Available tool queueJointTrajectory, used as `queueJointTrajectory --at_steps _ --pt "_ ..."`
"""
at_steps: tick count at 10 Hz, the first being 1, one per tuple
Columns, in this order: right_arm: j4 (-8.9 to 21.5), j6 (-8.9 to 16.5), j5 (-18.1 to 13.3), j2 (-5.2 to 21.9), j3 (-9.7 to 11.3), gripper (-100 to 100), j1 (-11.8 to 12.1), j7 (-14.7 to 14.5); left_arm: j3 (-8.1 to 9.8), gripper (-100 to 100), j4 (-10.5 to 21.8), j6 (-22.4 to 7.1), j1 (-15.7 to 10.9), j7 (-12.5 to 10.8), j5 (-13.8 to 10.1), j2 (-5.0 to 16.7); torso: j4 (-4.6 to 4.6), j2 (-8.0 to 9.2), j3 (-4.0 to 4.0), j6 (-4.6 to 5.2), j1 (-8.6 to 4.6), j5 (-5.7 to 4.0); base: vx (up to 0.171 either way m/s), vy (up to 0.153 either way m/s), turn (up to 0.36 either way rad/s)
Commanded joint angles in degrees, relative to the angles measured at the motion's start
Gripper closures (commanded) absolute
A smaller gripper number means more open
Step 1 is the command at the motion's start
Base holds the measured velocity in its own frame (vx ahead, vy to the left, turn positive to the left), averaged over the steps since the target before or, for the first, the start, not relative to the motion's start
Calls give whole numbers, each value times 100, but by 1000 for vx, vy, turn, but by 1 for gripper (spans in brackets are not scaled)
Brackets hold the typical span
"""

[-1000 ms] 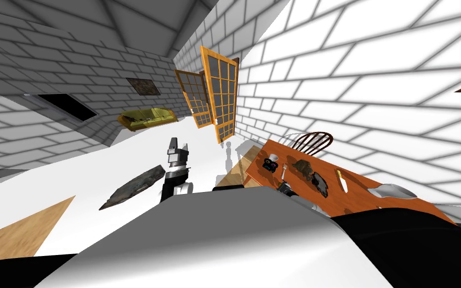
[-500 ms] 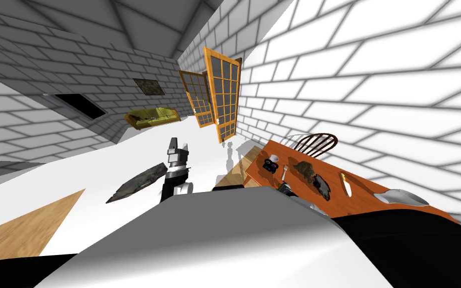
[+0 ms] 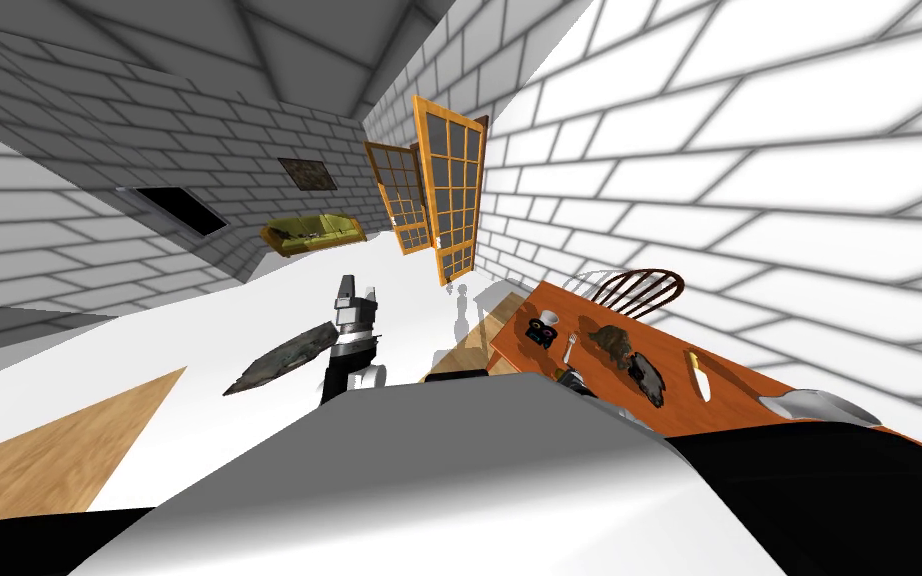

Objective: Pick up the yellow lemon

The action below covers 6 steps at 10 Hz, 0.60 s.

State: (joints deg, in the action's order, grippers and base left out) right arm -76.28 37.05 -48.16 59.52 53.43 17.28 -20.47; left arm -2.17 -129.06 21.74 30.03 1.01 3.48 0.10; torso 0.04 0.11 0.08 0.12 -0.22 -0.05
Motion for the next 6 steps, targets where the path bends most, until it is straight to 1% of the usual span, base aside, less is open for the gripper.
queueJointTrajectory --at_steps 1,2,6 --pt "0 0 0 0 0 -100 0 0 0 0 0 0 0 0 0 0 0 0 0 0 0 0 -5 -10 6" --pt "3 15 2 0 20 100 -4 11 0 0 0 0 0 0 0 0 0 -2 -1 0 6 2 0 0 0" --pt "2 12 2 -2 20 100 -2 9 0 0 0 0 0 0 0 0 0 -5 -2 0 11 5 0 0 0"
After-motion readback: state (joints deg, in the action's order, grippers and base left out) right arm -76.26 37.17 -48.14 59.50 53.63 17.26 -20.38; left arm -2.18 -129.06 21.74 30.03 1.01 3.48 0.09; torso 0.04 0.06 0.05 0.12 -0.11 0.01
